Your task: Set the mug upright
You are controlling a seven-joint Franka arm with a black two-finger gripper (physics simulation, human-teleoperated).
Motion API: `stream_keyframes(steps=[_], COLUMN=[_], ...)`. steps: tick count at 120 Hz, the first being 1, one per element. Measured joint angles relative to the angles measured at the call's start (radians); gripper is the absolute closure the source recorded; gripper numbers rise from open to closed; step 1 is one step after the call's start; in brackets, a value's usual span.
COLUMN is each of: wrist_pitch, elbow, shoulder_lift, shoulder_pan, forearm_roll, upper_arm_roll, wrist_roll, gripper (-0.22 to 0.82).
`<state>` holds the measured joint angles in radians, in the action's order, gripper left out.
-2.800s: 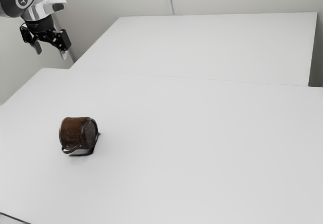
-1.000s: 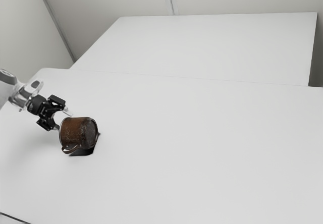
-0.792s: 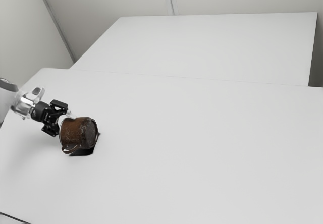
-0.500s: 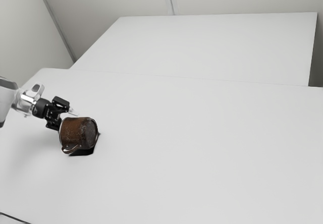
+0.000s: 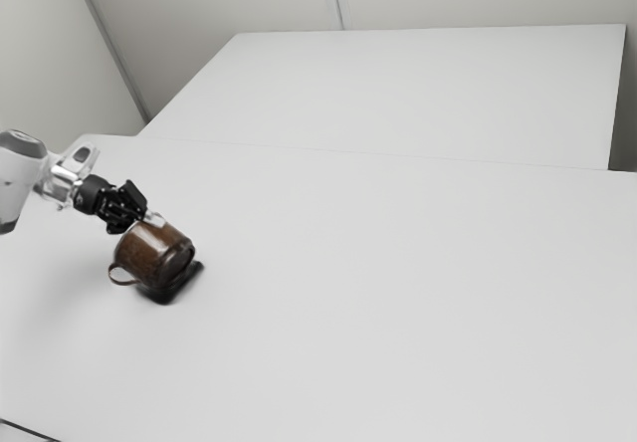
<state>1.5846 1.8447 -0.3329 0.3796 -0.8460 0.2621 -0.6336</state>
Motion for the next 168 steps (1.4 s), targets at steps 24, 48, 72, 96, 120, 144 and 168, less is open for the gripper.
stream_keyframes(steps=[24, 48, 72, 96, 120, 144, 168], wrist_pitch=[0.103, 0.241, 0.403, 0.500, 0.554, 0.592, 0.604], elbow=[0.013, 0.105, 0.205, 0.229, 0.233, 0.230, 0.222], shoulder_lift=[0.115, 0.219, 0.272, 0.267, 0.240, 0.184, 0.180], shoulder_pan=[-0.102, -0.217, -0.317, -0.325, -0.354, -0.358, -0.360], forearm_roll=[0.240, 0.497, 0.644, 0.714, 0.731, 0.738, 0.745], upper_arm_roll=[-0.027, -0.109, -0.187, -0.215, -0.244, -0.250, -0.254], wrist_roll=[0.033, 0.146, 0.320, 0.479, 0.612, 0.712, 0.775], gripper=[0.76, 0.77, 0.77, 0.77, 0.77, 0.77, 0.43])
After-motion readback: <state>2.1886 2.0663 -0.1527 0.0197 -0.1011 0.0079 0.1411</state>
